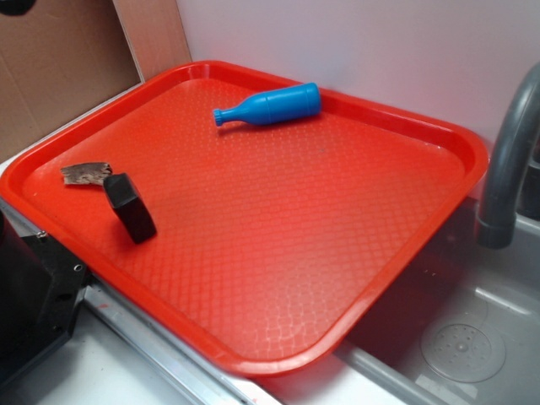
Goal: Grab the wood chip.
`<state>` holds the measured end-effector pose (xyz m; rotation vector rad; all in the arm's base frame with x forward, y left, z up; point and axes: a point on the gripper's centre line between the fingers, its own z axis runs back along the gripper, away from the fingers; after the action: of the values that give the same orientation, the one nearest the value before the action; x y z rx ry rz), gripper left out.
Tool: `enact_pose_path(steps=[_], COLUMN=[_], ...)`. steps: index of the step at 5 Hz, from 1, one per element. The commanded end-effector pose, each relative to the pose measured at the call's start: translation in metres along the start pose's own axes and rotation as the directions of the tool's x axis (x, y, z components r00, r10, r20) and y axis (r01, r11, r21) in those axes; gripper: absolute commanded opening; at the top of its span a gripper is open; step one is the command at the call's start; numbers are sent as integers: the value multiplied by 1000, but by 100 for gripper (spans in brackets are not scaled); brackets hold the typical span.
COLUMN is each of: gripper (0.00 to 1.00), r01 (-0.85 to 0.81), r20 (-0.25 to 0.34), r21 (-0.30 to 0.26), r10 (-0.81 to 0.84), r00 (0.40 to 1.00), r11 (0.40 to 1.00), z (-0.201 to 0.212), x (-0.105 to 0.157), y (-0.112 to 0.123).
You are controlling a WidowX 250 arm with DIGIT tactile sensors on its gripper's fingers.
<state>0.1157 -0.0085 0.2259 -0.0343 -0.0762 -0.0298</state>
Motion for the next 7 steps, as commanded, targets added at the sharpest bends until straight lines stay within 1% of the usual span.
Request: enact_pose_path(steps=[1,2,3,4,5,6,7], gripper=[100,100,100,100,100,100,100], r01=[269,397,510,611,682,778,806], r20=[37,77,67,86,110,94,94], r21=[36,67,74,112,86,68,56], r10=[-270,-402,-514,-620,-688,-780,-807], r00=[962,913,855,780,718,619,583], r11=[962,915,857,784,726,625,589], z=[-25,-38,-62,-90,-115,-150,-169], x=[18,19,21,26,31,32,31], y=[34,49,68,83,91,94,101])
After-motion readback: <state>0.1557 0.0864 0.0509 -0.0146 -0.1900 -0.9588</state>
